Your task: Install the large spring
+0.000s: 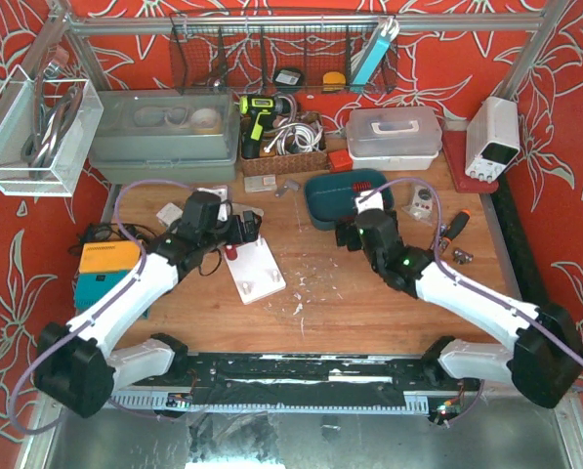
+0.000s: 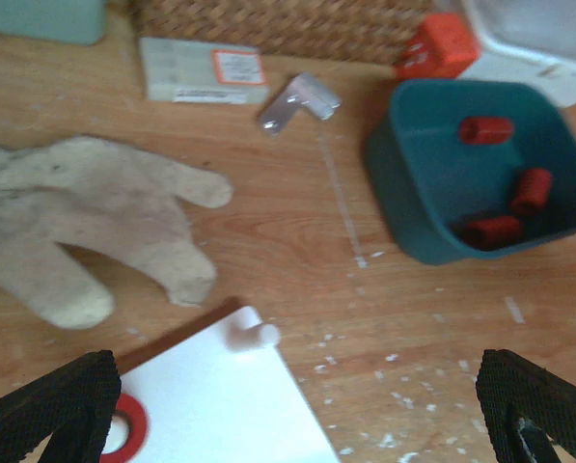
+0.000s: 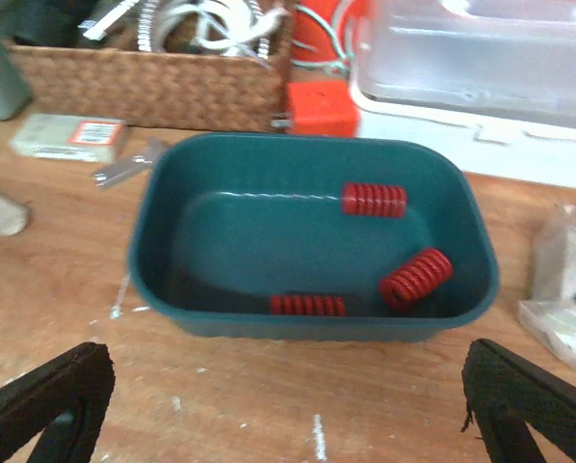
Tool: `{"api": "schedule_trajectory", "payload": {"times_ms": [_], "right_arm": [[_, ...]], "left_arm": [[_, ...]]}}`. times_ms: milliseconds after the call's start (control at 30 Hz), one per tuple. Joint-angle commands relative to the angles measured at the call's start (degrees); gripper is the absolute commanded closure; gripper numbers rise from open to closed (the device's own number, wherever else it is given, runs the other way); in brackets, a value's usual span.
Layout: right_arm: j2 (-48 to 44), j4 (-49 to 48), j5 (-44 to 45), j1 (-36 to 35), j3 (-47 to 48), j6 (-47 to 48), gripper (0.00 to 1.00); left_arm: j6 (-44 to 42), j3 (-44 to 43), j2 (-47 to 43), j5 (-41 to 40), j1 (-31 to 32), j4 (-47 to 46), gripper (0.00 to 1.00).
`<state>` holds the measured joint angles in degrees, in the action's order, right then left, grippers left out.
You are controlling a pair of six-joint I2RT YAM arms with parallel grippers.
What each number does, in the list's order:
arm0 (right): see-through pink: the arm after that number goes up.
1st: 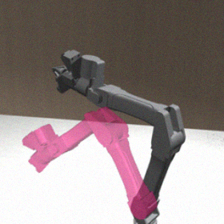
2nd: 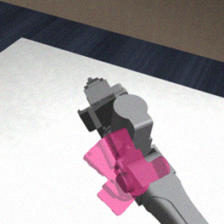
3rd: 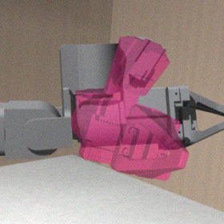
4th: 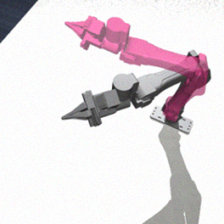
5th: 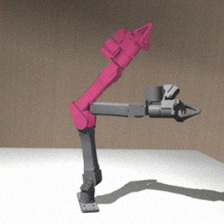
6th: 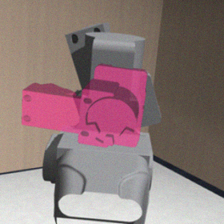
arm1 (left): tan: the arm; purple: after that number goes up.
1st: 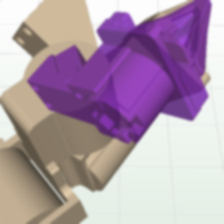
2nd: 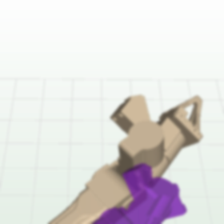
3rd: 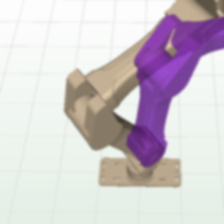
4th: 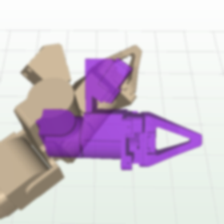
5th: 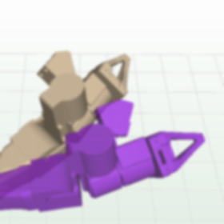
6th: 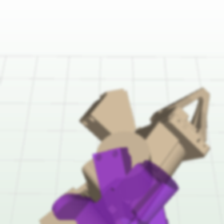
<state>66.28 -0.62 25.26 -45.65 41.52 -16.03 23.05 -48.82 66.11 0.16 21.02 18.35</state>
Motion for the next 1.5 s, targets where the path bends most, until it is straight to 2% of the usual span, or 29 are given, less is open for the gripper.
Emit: {"api": "schedule_trajectory", "payload": {"times_ms": [0,100,267,400,600,867,1467], "right_arm": [[5.18,7.57,-3.83,5.85,4.70,-6.23,0.02],[10.05,8.49,-6.35,9.14,8.57,-5.75,0.09],[18.19,6.21,-9.56,14.38,13.56,-14.46,0.34],[26.25,6.21,-6.47,16.01,19.97,-19.89,0.42],[35.92,8.05,-8.21,19.75,28.49,-31.37,0.44],[44.29,6.99,-8.55,23.24,33.60,-42.46,0.50],[56.52,3.37,-11.60,24.89,41.88,-47.82,0.49]], "left_arm": [[4.86,7.71,-5.86,7.32,1.59,-15.69,0.00],[5.19,11.45,-8.73,5.34,4.49,-21.17,0.00],[3.34,16.26,-13.05,0.75,8.07,-26.59,0.00],[3.23,21.87,-16.43,-0.16,8.31,-31.89,0.00],[1.56,26.81,-17.48,0.34,8.34,-36.65,0.00],[1.59,27.86,-20.69,-0.61,8.75,-36.34,0.00],[1.06,27.45,-21.95,-1.54,10.01,-35.53,0.00]]}}
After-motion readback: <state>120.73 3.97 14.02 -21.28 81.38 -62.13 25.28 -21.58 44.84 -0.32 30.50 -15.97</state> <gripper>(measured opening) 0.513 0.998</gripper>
